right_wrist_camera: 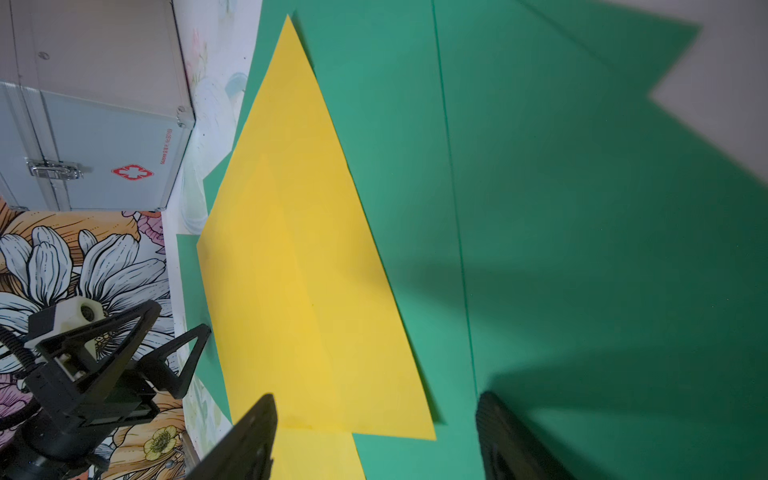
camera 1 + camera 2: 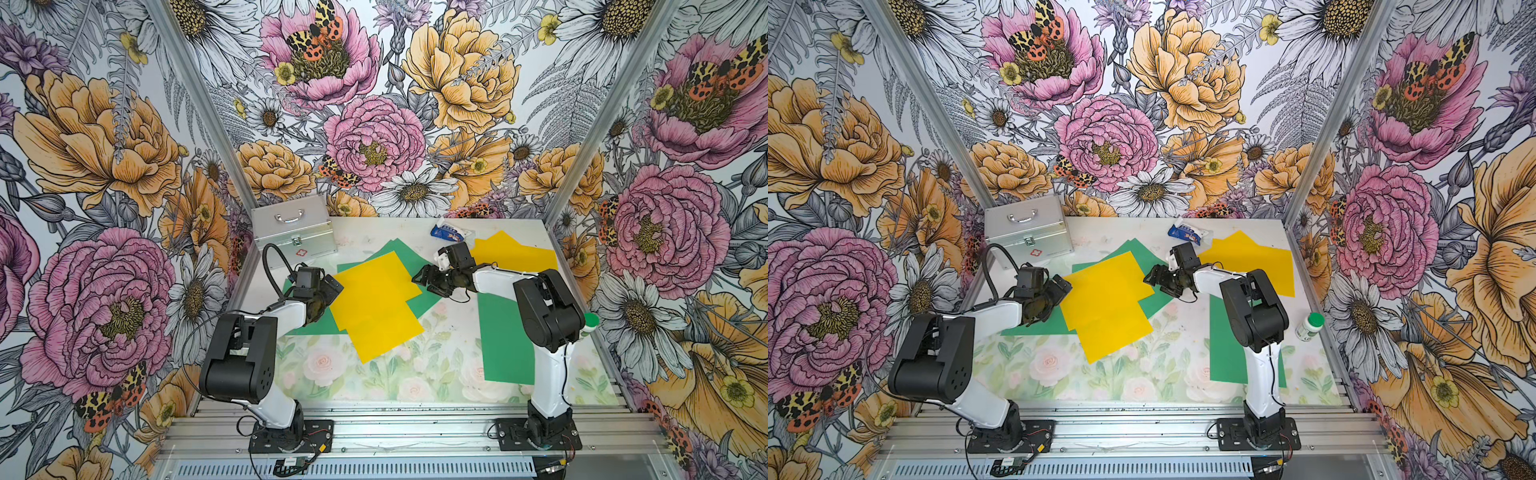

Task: Sort the scattered colored papers by color
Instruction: Pick up the colored paper.

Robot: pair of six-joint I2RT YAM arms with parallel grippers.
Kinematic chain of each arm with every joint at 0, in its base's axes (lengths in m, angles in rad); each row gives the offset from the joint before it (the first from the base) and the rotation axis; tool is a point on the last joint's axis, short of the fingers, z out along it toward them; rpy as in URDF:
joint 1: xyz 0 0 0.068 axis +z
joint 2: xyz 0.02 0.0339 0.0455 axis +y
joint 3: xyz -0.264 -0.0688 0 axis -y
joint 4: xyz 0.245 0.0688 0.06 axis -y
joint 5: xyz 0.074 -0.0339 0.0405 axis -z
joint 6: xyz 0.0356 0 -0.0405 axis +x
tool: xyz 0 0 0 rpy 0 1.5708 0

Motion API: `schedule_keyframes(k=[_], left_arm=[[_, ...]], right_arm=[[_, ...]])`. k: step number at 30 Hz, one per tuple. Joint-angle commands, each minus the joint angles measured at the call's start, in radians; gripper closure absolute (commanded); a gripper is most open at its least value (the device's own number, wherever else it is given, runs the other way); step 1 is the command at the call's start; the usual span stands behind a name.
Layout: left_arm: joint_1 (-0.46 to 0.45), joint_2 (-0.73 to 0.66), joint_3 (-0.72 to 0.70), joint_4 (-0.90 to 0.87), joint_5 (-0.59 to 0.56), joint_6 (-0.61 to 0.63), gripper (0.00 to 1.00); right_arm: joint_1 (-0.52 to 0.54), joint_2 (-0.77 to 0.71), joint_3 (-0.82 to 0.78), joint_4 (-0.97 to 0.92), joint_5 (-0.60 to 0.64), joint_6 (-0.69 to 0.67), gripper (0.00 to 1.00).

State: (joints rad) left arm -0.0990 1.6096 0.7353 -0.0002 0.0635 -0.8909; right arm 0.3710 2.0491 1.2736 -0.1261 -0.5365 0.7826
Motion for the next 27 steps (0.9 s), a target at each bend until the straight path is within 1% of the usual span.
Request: schedule_keyframes(k=[1, 9, 16, 17, 19, 20, 23, 27], left_arm=[[0.011, 0.061, -0.011, 0.036, 0.068, -0.025, 0.02], [0.000, 0.153, -0.006, 0.149, 0.182, -0.074, 0.02], [-0.023, 0.200, 0.010, 0.202, 0.233, -0.097, 0.02], [-0.025, 0.240, 0.011, 0.210, 0.241, -0.101, 0.02], [-0.028, 0.252, 0.015, 0.224, 0.252, -0.107, 0.02], [-0.029, 0.258, 0.016, 0.234, 0.259, -0.112, 0.02], [-0.038, 0.275, 0.031, 0.247, 0.282, -0.115, 0.02], [-0.050, 0.288, 0.051, 0.247, 0.293, -0.115, 0.02]], right_arm=[[0.017, 0.053, 0.012, 0.006, -0.014, 0.029, 0.25], [0.033, 0.078, 0.020, 0.023, -0.039, 0.056, 0.28], [0.035, 0.082, 0.023, 0.039, -0.063, 0.073, 0.33], [0.034, 0.081, 0.027, 0.040, -0.066, 0.073, 0.34], [0.034, 0.079, 0.029, 0.049, -0.077, 0.074, 0.37], [0.035, 0.080, 0.030, 0.057, -0.083, 0.075, 0.36], [0.035, 0.082, 0.037, 0.083, -0.110, 0.085, 0.29], [0.034, 0.091, 0.061, 0.088, -0.116, 0.091, 0.28]])
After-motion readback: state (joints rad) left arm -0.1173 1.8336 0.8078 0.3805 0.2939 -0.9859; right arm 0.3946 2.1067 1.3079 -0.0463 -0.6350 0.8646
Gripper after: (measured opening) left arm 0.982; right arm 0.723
